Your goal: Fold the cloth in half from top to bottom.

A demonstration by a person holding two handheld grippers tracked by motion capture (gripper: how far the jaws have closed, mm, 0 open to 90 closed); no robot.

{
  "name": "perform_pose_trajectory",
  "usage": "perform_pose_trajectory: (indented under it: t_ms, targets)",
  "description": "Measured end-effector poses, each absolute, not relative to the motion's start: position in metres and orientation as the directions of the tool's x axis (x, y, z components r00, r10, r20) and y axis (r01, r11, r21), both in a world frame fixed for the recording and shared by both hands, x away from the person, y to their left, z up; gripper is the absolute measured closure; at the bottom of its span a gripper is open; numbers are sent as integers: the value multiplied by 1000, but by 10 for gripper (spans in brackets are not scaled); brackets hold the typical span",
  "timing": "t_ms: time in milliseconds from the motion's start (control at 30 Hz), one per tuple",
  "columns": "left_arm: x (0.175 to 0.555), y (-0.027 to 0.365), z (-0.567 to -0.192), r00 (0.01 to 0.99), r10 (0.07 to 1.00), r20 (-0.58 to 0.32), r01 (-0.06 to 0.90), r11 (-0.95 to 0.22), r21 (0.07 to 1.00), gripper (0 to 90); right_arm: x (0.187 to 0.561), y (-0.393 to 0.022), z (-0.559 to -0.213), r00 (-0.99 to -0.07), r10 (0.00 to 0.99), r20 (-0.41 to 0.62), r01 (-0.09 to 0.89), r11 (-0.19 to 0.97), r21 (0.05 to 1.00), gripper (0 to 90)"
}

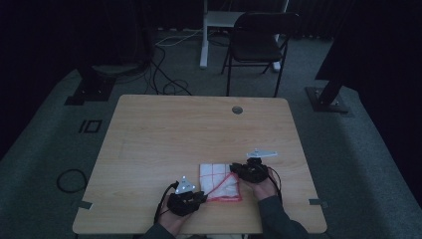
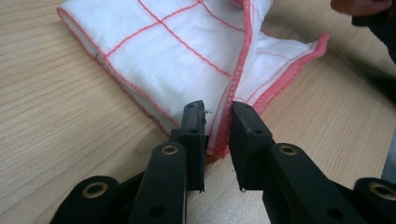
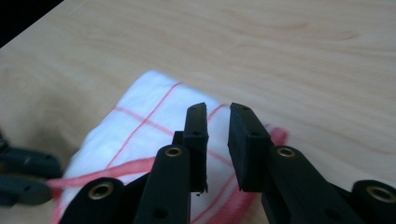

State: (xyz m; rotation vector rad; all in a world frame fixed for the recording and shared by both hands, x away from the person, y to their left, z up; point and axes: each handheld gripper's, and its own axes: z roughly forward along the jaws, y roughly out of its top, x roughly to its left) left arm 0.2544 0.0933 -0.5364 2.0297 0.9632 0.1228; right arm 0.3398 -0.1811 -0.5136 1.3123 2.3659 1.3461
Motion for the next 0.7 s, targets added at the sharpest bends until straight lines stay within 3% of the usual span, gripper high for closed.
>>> perform_pose_trajectory:
  t_ms: [500, 700]
  targets:
    - [262, 110, -528, 655, 715, -245, 587, -278, 760, 711, 289, -202, -524, -627, 707, 328, 637, 222, 739, 743]
    - [264, 114, -530, 644, 726, -241, 592, -272, 759, 703, 276, -204, -526, -629, 722, 286, 627, 255, 736, 699]
